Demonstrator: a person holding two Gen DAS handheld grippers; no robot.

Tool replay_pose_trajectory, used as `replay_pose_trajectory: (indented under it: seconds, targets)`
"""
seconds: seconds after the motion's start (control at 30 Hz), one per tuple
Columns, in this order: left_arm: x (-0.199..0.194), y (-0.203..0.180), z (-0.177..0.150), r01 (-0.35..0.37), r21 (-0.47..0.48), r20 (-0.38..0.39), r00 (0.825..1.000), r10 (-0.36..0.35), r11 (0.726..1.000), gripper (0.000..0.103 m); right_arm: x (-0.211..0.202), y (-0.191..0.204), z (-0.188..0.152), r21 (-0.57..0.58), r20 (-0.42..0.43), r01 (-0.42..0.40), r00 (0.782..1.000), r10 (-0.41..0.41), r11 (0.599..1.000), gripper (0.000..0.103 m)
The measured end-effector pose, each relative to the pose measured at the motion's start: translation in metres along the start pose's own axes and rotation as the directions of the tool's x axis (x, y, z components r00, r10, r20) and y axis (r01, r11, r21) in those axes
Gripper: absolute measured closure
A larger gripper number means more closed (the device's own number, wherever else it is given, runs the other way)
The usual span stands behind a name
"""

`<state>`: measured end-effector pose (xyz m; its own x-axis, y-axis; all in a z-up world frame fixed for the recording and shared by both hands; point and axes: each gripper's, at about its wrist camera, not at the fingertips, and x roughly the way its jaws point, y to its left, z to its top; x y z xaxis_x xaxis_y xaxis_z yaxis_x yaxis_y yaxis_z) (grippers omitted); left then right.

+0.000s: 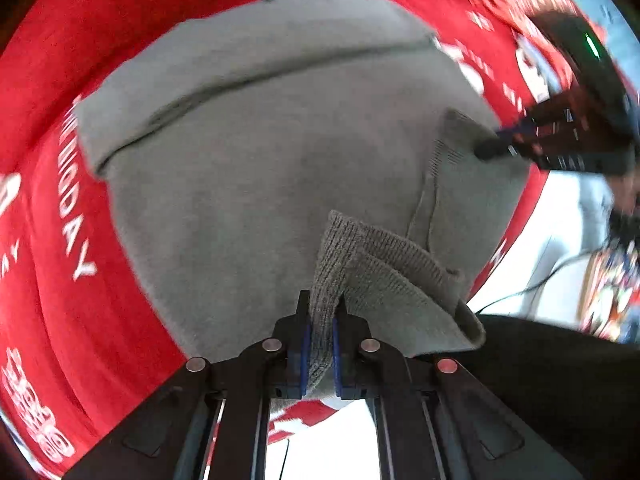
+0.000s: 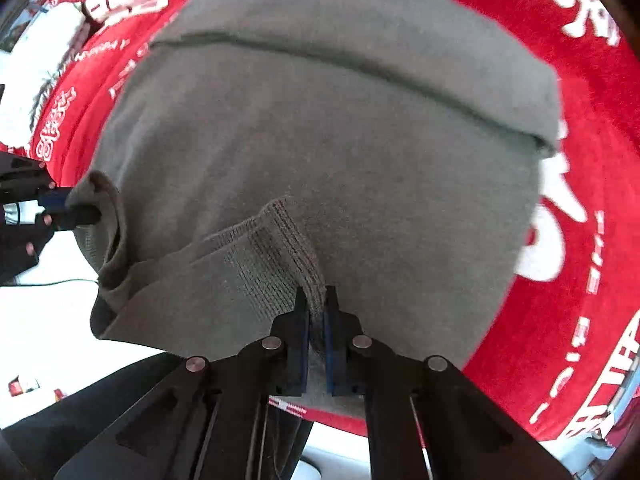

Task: Fold small clothes
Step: 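Carry the held hem over the body with both tools, folding it onto the collar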

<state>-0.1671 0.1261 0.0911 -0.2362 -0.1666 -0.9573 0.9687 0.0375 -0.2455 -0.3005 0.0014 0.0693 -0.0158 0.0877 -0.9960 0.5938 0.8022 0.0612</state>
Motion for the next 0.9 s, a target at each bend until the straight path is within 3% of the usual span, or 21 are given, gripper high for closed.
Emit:
replay_pose_trajectory:
  seconds: [0.23, 0.5, 0.67, 0.9]
  targets:
    - [-0.068, 0.053, 0.016, 0.014, -0.211, 0.161, 0.987, 0.02, 0.977, 0.093, -0.075, -0.019, 0.008, 0.119, 0.185, 0.009, 0.982, -0.031, 0.993, 0.097]
    - [-0.106, 0.089, 0.087, -0.059, -0.236, 0.3, 0.945, 0.131, 0.97, 0.093, -0.135, -0.055, 0.075, 0.168, 0.363, 0.025, 0.928, -0.086, 0.985, 0.097]
    - [-0.093, 0.121, 0.143, -0.091, -0.281, 0.331, 0.925, 0.186, 0.955, 0.093, -0.127, -0.099, 0.128, 0.218, 0.376, -0.036, 0.925, -0.049, 0.975, 0.097]
    - [-0.037, 0.156, 0.199, -0.148, -0.373, 0.276, 0.925, 0.262, 0.916, 0.093, -0.077, -0.144, 0.194, 0.27, 0.338, -0.044, 0.94, -0.052, 0.962, 0.097]
